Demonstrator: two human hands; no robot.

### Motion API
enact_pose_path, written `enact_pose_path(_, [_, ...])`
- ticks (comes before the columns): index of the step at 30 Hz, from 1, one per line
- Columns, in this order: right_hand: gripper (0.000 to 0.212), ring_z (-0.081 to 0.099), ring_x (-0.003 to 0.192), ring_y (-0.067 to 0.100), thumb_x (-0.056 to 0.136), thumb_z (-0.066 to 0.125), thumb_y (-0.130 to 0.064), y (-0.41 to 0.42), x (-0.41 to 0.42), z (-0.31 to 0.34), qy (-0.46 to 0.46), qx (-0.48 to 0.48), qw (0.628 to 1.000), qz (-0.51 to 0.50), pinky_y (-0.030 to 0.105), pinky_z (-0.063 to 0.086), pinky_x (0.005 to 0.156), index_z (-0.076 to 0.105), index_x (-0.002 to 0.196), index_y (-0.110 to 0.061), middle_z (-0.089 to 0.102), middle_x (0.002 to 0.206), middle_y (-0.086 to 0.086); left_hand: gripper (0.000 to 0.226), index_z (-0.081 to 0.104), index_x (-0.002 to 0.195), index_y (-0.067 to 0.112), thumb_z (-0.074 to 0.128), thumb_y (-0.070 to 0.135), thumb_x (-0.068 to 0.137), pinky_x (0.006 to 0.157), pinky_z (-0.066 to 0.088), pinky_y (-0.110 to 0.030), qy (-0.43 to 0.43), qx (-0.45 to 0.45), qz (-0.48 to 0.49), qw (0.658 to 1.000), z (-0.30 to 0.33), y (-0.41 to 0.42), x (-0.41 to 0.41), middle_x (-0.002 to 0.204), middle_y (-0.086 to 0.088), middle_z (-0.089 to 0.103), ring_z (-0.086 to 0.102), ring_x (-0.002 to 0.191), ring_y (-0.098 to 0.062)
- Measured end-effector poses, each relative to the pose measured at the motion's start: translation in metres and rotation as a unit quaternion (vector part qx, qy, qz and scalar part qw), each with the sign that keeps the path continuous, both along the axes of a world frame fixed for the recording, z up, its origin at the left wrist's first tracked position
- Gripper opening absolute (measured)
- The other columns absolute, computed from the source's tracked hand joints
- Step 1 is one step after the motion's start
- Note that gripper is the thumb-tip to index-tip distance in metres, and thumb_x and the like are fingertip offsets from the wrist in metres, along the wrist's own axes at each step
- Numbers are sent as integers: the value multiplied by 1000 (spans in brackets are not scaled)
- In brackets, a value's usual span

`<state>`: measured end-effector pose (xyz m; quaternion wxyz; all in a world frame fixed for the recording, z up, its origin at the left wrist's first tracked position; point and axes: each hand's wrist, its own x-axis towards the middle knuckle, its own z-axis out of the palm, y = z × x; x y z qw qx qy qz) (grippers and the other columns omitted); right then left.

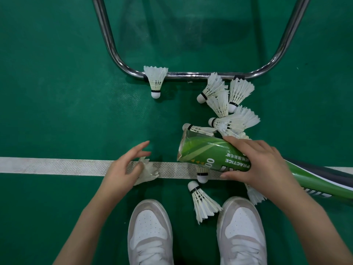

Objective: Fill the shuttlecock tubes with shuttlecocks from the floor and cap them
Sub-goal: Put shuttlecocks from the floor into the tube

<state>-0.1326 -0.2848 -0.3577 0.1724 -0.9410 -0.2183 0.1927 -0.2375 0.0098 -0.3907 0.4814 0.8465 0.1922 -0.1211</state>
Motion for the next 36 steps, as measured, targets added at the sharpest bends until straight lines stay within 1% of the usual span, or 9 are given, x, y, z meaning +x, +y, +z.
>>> enact_pose_path(3, [88, 46, 111, 21, 54, 55, -72, 1, 0, 0, 2, -2, 1000, -2, 38, 33, 90, 37, 134, -40, 56, 124, -7, 40, 48, 123, 53, 54, 28, 93, 67, 42, -5, -4, -8, 18, 1000, -1, 4, -3, 109, 26, 63, 53, 81, -16])
enact_pose_path(6, [91, 46, 111, 21, 52, 42, -77, 1, 0, 0, 2, -2, 1000, -6, 39, 33, 90, 37, 134, -40, 56, 124, -8, 35, 49, 117, 53, 56, 34, 89, 78, 38, -11, -14, -5, 40, 999, -2, 6, -3, 99, 23, 63, 57, 96, 2])
enact_pose_path(8, [91, 46, 111, 21, 52, 41, -77, 1, 0, 0, 0, -4, 1000, -5, 39, 33, 89, 37, 134, -40, 56, 124, -7, 33, 49, 116, 51, 59, 35, 88, 81, 37, -13, -16, -3, 49, 999, -3, 5, -3, 94, 21, 61, 55, 98, 6])
enact_pose_path(11, [90, 48, 109, 22, 52, 42, -76, 1, 0, -1, -7, 0, 1000, -4, 39, 34, 88, 39, 134, -39, 57, 122, -6, 33, 52, 114, 45, 59, 22, 92, 79, 36, -11, -21, -7, 68, 997, -5, 1, -1, 88, 19, 62, 56, 91, 6])
enact_pose_path(13, [89, 48, 109, 23, 53, 42, -76, 1, 0, -1, -9, 4, 1000, -5, 39, 34, 88, 39, 134, -38, 58, 122, -6, 30, 56, 111, 41, 58, 18, 92, 76, 39, -12, -39, -22, 94, 995, -5, -3, 1, 76, 16, 62, 58, 81, 4])
enact_pose_path(17, [90, 47, 110, 22, 52, 42, -76, 1, 0, -1, -7, 4, 1000, -6, 40, 34, 89, 39, 134, -39, 57, 123, -6, 26, 60, 104, 36, 58, 13, 92, 66, 40, -15, -84, -45, 153, 984, -4, -8, 8, 59, 15, 51, 49, 62, 2])
enact_pose_path(22, [90, 46, 112, 22, 53, 42, -76, 1, 0, -1, -2, -4, 1000, -3, 40, 33, 90, 37, 134, -40, 56, 124, -6, 19, 62, 99, 32, 59, 15, 92, 64, 40, -13, -131, -42, 205, 969, 5, -16, 18, 66, 5, 50, 48, 63, -4])
enact_pose_path(25, [91, 44, 114, 19, 52, 43, -77, 1, 1, 0, 4, -12, 1000, -1, 38, 31, 92, 35, 135, -41, 54, 126, -8, 17, 60, 101, 28, 59, 13, 92, 64, 40, -11, -155, -46, 226, 961, 12, -24, 25, 66, 6, 52, 49, 63, -3])
enact_pose_path(36, [90, 47, 110, 21, 53, 42, -78, 1, 0, -2, -8, -2, 1000, 2, 39, 33, 89, 38, 134, -40, 57, 123, -7, 28, 57, 104, 38, 52, 12, 95, 73, 45, -19, -178, -94, 163, 966, 29, -35, 25, 76, 5, 56, 56, 76, -8])
